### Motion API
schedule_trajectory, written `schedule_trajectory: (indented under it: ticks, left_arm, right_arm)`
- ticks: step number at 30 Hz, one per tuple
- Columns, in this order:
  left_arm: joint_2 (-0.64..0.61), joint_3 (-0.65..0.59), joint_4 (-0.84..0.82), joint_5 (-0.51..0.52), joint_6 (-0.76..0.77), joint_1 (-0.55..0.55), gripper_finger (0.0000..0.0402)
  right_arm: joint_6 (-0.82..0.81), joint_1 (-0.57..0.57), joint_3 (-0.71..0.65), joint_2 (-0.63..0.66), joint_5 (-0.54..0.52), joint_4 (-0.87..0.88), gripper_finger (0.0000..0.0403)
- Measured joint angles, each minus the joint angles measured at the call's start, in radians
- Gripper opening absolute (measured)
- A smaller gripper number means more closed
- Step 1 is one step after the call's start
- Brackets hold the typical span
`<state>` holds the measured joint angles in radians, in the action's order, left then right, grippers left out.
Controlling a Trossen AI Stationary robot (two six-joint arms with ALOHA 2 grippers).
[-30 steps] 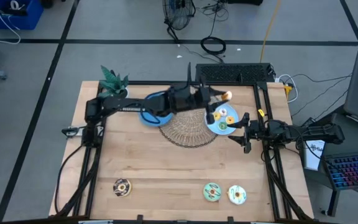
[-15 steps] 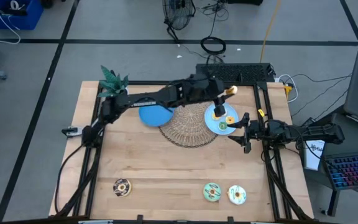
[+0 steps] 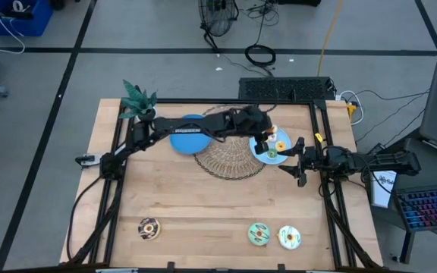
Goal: Pick & Place donuts
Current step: Put the small orange donut on the light blue plate
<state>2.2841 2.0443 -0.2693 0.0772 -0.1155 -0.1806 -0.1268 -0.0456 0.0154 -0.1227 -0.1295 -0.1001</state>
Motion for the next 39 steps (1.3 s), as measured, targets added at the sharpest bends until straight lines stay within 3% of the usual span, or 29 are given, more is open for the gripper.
schedule_trajectory:
  ticks: [10,17,39]
  left_arm:
    - [0.002,-0.207,0.111,-0.007,0.095,0.000,0.0134]
    - [0.002,-0.306,0.210,-0.087,0.177,0.001,0.0134]
    - [0.002,-0.328,0.209,-0.079,0.202,0.014,0.0141]
  right_arm:
    - [0.000,0.000,0.000,0.000,0.000,0.000,0.0242]
    - [0.000,0.000,0.000,0.000,0.000,0.000,0.0242]
    - [0.000,0.000,0.000,0.000,0.000,0.000,0.0242]
